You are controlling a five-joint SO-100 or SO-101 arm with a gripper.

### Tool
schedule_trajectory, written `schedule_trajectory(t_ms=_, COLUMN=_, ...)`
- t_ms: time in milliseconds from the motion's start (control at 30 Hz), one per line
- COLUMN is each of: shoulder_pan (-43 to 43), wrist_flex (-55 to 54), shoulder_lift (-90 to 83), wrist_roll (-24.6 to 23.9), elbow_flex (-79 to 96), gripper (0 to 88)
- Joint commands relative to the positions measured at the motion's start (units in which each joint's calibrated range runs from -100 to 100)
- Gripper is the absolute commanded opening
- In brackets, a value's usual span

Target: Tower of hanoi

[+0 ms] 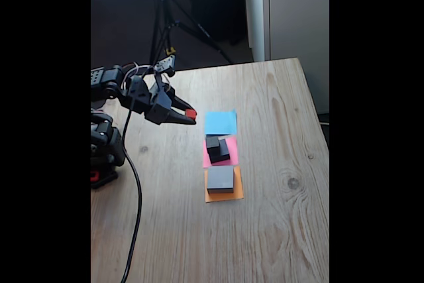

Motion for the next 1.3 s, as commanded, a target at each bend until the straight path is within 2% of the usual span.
schedule_trajectory(t_ms=0, shoulder_pan=-0.8, wrist_flex=-10.3, shoulder_lift=-0.5, wrist_roll=-1.8, elbow_flex=4.5, gripper=0.2)
schedule_trajectory(t_ms=100, shoulder_pan=-0.7, wrist_flex=-17.7, shoulder_lift=1.0, wrist_roll=-2.6, elbow_flex=9.1, gripper=0.2)
schedule_trajectory(t_ms=300, shoulder_pan=-1.0, wrist_flex=-41.0, shoulder_lift=3.9, wrist_roll=7.9, elbow_flex=25.5, gripper=0.2)
schedule_trajectory(t_ms=367, shoulder_pan=-1.5, wrist_flex=-46.4, shoulder_lift=5.3, wrist_roll=9.4, elbow_flex=29.0, gripper=0.2)
schedule_trajectory(t_ms=967, shoulder_pan=-3.3, wrist_flex=-66.7, shoulder_lift=22.3, wrist_roll=10.4, elbow_flex=31.6, gripper=0.2)
schedule_trajectory(t_ms=1267, shoulder_pan=-3.7, wrist_flex=-70.6, shoulder_lift=25.5, wrist_roll=10.2, elbow_flex=31.4, gripper=0.2)
